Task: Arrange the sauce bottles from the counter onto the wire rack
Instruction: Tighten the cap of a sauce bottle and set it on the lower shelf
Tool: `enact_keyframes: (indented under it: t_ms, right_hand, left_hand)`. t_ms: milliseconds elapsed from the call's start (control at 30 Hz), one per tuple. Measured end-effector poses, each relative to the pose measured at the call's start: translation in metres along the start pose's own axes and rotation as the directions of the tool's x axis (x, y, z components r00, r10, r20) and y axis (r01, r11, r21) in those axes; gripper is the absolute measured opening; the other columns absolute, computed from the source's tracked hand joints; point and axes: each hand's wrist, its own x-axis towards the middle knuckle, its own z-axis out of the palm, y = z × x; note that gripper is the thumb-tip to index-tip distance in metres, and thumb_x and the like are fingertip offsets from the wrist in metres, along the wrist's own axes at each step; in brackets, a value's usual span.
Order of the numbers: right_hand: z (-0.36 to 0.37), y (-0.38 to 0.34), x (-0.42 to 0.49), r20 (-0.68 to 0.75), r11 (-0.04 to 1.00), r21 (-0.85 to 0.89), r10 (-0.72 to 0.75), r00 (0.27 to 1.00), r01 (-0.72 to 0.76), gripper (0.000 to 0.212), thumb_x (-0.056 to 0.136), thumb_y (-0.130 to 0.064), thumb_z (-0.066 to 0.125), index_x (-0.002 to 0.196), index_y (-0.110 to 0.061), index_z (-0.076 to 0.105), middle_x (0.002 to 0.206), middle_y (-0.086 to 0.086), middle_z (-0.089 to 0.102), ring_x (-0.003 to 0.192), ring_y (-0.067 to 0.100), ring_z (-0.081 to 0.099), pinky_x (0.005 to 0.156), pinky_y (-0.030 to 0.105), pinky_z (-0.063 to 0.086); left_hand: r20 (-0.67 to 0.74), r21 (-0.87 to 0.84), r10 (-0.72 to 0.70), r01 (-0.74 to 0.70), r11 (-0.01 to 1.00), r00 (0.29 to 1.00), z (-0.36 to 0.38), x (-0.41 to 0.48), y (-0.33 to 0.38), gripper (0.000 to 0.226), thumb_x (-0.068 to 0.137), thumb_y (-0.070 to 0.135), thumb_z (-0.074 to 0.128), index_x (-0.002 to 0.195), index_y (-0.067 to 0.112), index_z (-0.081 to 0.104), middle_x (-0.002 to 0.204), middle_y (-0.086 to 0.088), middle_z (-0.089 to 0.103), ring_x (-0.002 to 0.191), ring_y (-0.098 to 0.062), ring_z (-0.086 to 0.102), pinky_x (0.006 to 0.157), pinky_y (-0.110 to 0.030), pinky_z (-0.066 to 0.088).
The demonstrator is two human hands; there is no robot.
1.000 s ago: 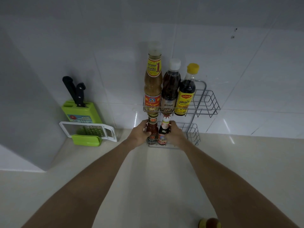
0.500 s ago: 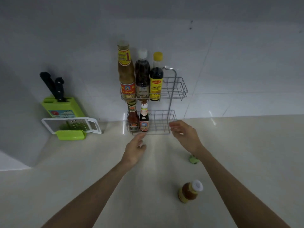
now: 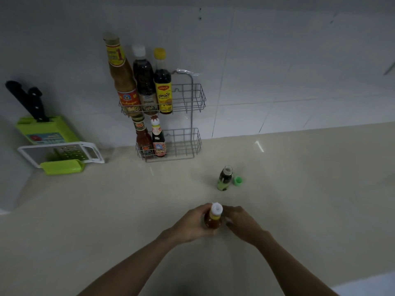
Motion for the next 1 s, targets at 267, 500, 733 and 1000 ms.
enact_keyframes:
  t_ms: [267, 500, 733, 1000]
  right_hand:
    - [0.002, -0.013, 0.003, -0.313, 0.979, 0.193, 0.118, 0.943, -0.058, 0.026, 0.09, -0.009, 0.059, 0.115, -0.011, 0.068, 0.114, 0.01, 0.066, 0.101, 0.025, 0.061, 0.084, 0.018, 0.041]
    - [-0.081, -0.077, 0.03, -0.37, 0.393, 0.886, 0.283, 0.885, 0.245, 0.003, 0.094, -0.009, 0.059, 0.096, -0.01, 0.061, 0.099, 0.007, 0.071, 0.097, 0.018, 0.068, 0.085, 0.031, 0.057]
    - [-0.117, -0.084, 0.035, -0.342, 0.486, 0.813, -0.049, 0.938, 0.322, 0.024, 0.095, -0.006, 0.056, 0.115, -0.008, 0.07, 0.118, 0.008, 0.064, 0.11, 0.016, 0.063, 0.086, 0.025, 0.054]
    - [-0.173, -0.088, 0.035, -0.068, 0.761, 0.548, -0.374, 0.925, 0.348, 0.014, 0.096, -0.018, 0.058, 0.109, -0.015, 0.059, 0.092, 0.003, 0.069, 0.082, 0.014, 0.065, 0.073, 0.026, 0.055]
  left_hand:
    - [-0.163, -0.015, -0.003, 0.0, 1.0, 0.987, 0.019, 0.0, 0.003, 0.036, 0.067, 0.04, 0.079, 0.097, 0.046, 0.059, 0.1, 0.01, 0.064, 0.092, 0.002, 0.061, 0.079, -0.013, 0.047]
    - [-0.318, -0.233, -0.14, 0.066, 0.97, 0.938, -0.003, 0.007, 0.018, 0.033, 0.06, 0.038, 0.074, 0.09, 0.033, 0.06, 0.095, -0.007, 0.064, 0.084, -0.013, 0.065, 0.077, -0.029, 0.051]
    - [-0.212, -0.385, -0.169, 0.077, 0.92, 0.963, -0.042, 0.001, 0.046, 0.023, 0.058, 0.015, 0.063, 0.079, 0.007, 0.057, 0.069, -0.006, 0.055, 0.066, -0.02, 0.053, 0.065, -0.036, 0.044]
    - [0.354, -0.611, -0.032, 0.257, 0.749, 0.935, -0.065, -0.024, 0.062, 0.022, 0.062, 0.022, 0.053, 0.077, 0.008, 0.056, 0.064, -0.012, 0.059, 0.051, -0.025, 0.06, 0.053, -0.023, 0.049]
